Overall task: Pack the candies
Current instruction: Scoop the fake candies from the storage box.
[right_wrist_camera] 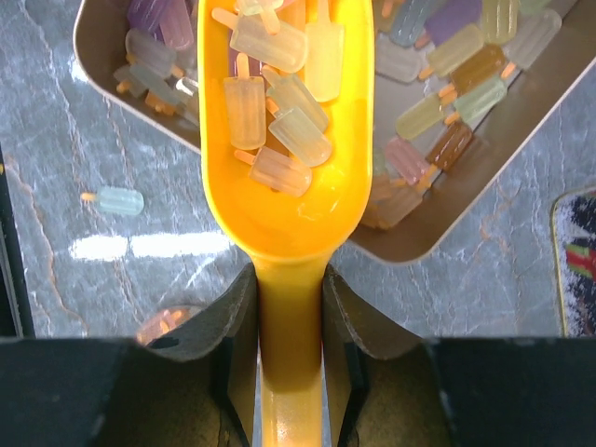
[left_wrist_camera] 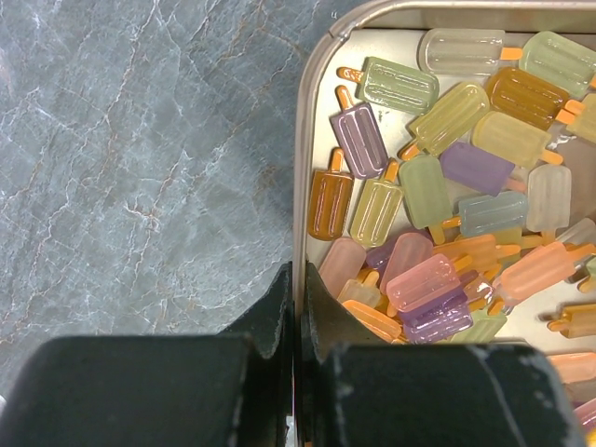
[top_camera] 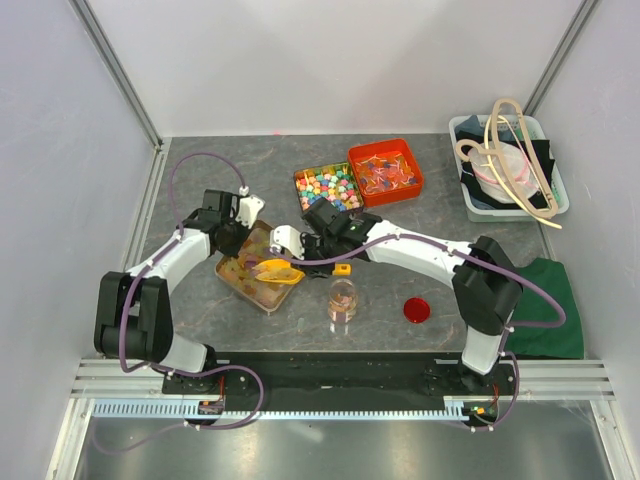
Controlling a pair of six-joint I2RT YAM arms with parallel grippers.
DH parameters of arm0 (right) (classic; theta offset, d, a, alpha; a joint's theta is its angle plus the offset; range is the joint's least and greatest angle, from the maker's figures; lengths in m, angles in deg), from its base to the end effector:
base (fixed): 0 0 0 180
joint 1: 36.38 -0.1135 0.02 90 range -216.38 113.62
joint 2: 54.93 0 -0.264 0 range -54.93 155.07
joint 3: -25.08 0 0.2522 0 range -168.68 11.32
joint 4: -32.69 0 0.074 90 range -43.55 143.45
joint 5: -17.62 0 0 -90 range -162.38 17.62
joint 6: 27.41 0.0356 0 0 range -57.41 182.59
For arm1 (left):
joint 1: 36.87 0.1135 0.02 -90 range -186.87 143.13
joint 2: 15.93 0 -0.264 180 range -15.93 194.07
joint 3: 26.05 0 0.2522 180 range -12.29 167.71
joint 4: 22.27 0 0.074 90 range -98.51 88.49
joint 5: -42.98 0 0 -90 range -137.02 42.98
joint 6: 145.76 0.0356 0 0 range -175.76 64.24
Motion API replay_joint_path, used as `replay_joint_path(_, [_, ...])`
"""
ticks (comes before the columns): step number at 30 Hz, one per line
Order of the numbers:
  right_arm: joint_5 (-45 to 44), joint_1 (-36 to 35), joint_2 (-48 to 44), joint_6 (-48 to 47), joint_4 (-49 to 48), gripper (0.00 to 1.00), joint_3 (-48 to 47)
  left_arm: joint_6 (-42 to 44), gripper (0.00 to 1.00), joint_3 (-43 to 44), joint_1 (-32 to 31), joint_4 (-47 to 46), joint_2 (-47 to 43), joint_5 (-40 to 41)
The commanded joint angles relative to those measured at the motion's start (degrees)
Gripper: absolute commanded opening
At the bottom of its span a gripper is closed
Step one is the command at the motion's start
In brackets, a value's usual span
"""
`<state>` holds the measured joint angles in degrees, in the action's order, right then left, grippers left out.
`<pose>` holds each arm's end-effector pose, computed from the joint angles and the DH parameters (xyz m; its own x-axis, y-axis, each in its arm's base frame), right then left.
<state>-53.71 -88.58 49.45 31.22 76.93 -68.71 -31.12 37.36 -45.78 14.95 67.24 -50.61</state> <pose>0.2334 0.3195 0.2348 0.0207 -0.7779 -0.6280 -0.9965 0.0351 -0.0764 0.2818 -0.0464 0.1985 -0.6744 0.5269 -0.5172 0.5165 0.8373 0.1795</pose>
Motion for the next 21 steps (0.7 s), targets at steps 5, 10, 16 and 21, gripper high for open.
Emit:
replay_joint_path(5, [7.8, 2.7, -6.2, -2.5, -1.9, 0.00, 3.3, -1.4, 0.02, 4.7, 1.4, -0.4, 1.0, -3.9])
replay_joint_path(10, [11.1, 4.5, -7.8, -3.1, -1.9, 0.00, 3.7, -1.5, 0.02, 5.7, 1.8, 0.4, 1.4, -4.7])
replay_joint_path(16, [13.7, 5.4, -9.6, -3.6, -1.8, 0.00, 3.1, -1.4, 0.02, 5.8, 1.8, 0.9, 1.5, -5.3])
replay_joint_path(21, [15.5, 6.5, -10.8, -3.9, -0.8, 0.00, 1.6, -1.4, 0.02, 6.2, 1.8, 1.6, 1.5, -5.9])
